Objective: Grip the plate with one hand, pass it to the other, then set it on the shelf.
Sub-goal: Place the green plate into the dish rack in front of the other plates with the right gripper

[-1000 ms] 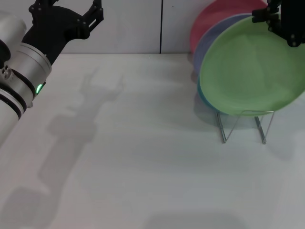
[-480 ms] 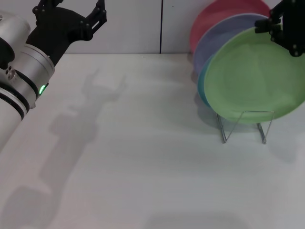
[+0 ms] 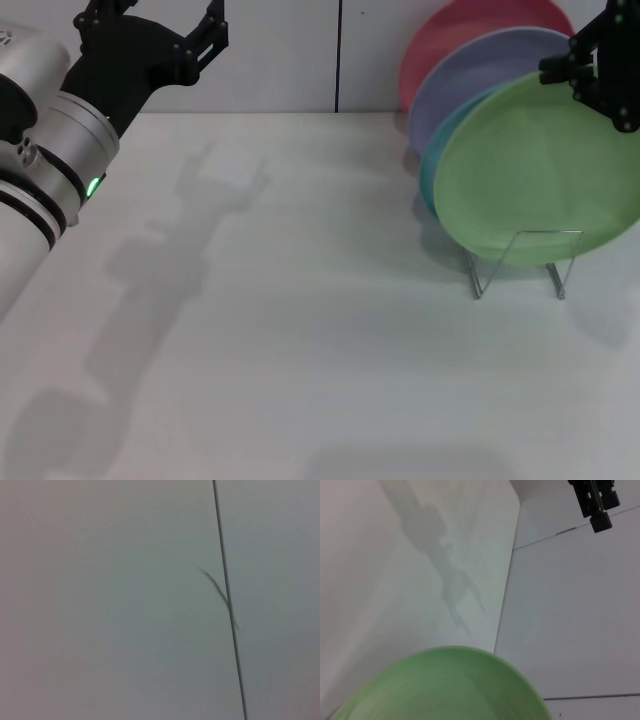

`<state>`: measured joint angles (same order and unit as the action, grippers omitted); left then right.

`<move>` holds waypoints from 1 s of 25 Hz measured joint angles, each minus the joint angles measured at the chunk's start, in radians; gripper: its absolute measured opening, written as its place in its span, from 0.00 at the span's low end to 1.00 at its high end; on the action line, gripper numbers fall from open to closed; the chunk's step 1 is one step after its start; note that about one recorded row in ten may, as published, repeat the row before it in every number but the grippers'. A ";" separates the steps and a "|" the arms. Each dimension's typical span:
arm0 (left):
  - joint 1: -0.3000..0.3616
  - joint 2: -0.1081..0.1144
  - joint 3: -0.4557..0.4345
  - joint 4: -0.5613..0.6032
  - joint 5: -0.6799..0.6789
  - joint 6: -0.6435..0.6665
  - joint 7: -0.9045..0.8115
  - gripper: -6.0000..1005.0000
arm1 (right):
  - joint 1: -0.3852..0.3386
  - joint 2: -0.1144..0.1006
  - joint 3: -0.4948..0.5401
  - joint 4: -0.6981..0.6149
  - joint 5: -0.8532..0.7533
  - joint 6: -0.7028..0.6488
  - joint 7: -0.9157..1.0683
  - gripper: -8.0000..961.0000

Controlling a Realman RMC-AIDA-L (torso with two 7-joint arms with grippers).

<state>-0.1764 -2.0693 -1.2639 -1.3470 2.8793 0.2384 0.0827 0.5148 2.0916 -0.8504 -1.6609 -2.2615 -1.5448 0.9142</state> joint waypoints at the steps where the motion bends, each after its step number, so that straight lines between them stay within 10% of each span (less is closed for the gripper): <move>1: -0.003 0.000 0.000 0.002 0.000 0.000 0.000 0.86 | -0.003 0.000 0.001 0.000 0.000 0.000 -0.002 0.09; 15: -0.062 0.000 -0.001 0.051 0.000 -0.011 -0.013 0.86 | -0.027 0.001 0.006 -0.034 -0.048 -0.036 0.064 0.10; 25: -0.089 0.001 -0.010 0.079 0.000 -0.024 -0.015 0.86 | -0.025 0.001 0.028 -0.060 -0.042 -0.133 0.107 0.47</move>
<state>-0.2653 -2.0686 -1.2734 -1.2679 2.8793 0.2147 0.0677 0.4903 2.0923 -0.8229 -1.7213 -2.3038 -1.6779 1.0213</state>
